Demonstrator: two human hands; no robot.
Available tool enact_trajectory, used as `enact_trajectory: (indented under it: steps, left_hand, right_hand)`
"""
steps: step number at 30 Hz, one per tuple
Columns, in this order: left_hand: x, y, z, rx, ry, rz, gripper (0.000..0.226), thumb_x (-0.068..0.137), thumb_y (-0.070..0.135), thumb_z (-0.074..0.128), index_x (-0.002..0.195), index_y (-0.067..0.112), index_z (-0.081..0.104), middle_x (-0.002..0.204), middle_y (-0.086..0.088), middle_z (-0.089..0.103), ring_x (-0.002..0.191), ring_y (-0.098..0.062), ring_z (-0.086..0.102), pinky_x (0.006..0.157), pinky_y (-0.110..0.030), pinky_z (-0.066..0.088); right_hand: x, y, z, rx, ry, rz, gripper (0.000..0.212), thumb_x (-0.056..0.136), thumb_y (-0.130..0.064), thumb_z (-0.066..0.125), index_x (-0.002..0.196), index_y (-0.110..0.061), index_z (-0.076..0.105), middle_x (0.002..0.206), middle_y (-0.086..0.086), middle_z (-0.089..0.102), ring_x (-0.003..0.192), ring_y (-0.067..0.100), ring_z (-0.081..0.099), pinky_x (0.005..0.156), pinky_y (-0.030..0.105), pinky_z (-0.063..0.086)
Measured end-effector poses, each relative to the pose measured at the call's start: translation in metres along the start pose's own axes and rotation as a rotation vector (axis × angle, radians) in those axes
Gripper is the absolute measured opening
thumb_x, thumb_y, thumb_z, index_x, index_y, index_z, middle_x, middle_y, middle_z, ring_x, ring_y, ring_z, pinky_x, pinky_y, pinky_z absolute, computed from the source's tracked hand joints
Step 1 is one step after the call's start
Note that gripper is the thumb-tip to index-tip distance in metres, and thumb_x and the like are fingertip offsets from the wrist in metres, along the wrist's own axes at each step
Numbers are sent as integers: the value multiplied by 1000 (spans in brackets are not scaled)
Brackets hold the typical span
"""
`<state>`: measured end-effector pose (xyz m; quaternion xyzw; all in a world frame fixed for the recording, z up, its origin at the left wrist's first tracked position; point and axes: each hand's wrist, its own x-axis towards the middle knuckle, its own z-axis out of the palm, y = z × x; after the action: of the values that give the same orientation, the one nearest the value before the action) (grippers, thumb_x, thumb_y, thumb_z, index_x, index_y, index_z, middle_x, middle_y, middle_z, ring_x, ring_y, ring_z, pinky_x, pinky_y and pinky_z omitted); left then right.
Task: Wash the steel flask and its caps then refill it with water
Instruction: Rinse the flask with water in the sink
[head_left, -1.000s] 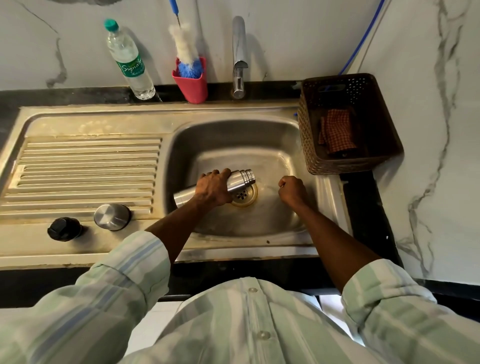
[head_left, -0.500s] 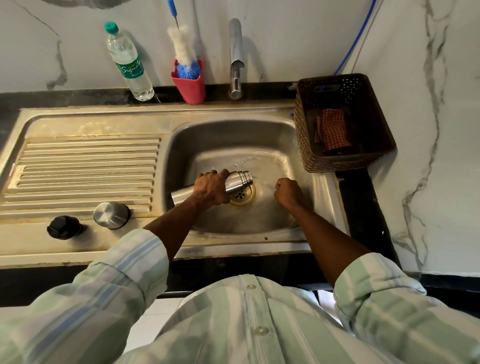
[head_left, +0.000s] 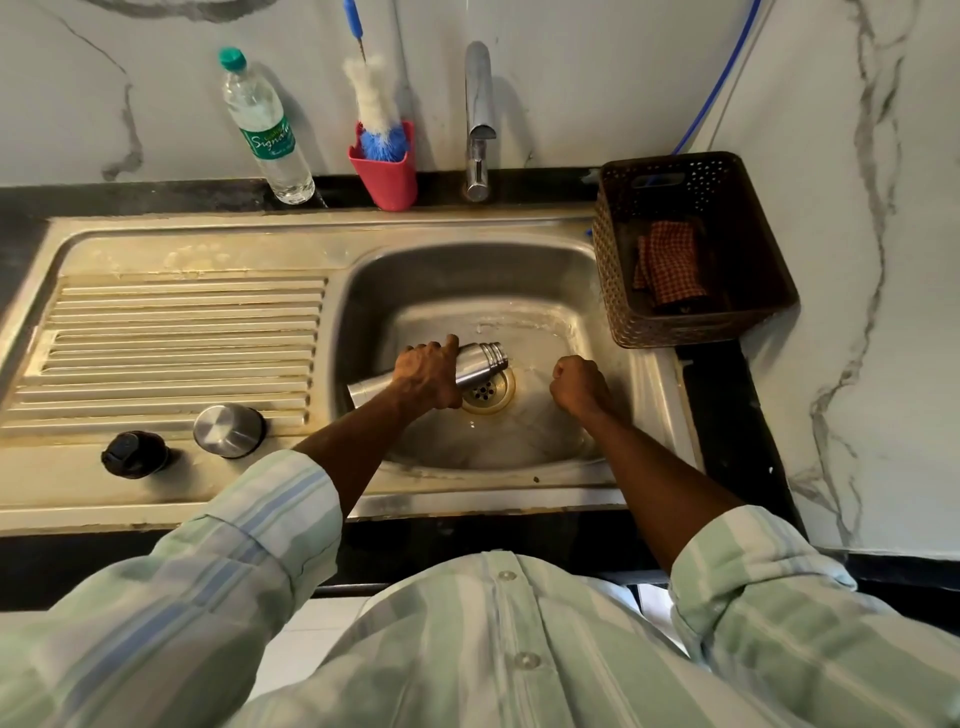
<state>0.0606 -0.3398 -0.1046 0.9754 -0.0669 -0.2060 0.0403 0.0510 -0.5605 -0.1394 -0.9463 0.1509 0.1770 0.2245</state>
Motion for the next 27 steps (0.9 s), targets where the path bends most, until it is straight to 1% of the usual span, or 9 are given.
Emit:
enact_trajectory:
  steps: [3, 7, 12, 18, 23, 25, 27]
  left_hand:
    - [0, 2, -1, -20, 2, -20, 80, 66, 35, 83, 128, 12, 37, 110, -11, 65, 91, -29, 63, 74, -35, 40]
    - [1, 2, -4, -12, 1, -1, 80, 67, 34, 84, 131, 15, 40, 111, -12, 64, 84, -25, 57, 72, -35, 40]
    - [3, 4, -10, 90, -17, 12, 74, 69, 34, 82, 132, 18, 46, 113, -10, 66, 95, -29, 64, 73, -33, 42]
    - [7, 10, -17, 287, -39, 18, 66, 74, 34, 78, 132, 19, 51, 119, -9, 63, 103, -27, 64, 80, -34, 48]
    - [9, 17, -21, 477, -49, 56, 56, 79, 36, 73, 130, 20, 55, 120, -8, 63, 105, -25, 63, 85, -35, 49]
    - [10, 21, -21, 559, -42, 77, 51, 84, 40, 68, 130, 20, 55, 124, -8, 61, 110, -25, 61, 92, -36, 48]
    - [11, 26, -21, 621, -25, 100, 54, 88, 51, 62, 131, 19, 54, 128, -9, 59, 116, -26, 58, 99, -38, 44]
  right_hand:
    - [0, 1, 1, -1, -3, -3, 21, 87, -6, 53, 101, -8, 68, 110, 16, 68, 99, 34, 64, 75, 31, 49]
    - [0, 0, 2, 6, -9, 2, 19, 88, -8, 54, 101, -8, 68, 109, 16, 68, 98, 34, 64, 74, 30, 47]
    - [0, -1, 3, 3, -17, -8, 19, 87, -7, 53, 99, -7, 68, 107, 15, 68, 96, 33, 65, 70, 28, 45]
    - [-2, -4, 4, -28, -16, -26, 19, 87, -5, 54, 100, -5, 68, 107, 16, 67, 96, 34, 64, 70, 28, 46]
    - [-3, -6, 4, -47, -21, -30, 23, 88, -6, 51, 105, -6, 67, 112, 17, 66, 100, 36, 64, 71, 28, 45]
    - [-4, -8, 4, -50, -22, -35, 23, 88, -6, 51, 105, -6, 67, 113, 17, 65, 101, 36, 64, 72, 29, 46]
    - [-5, -9, 4, -62, -26, -36, 24, 88, -6, 51, 106, -6, 67, 115, 17, 65, 102, 36, 64, 75, 31, 49]
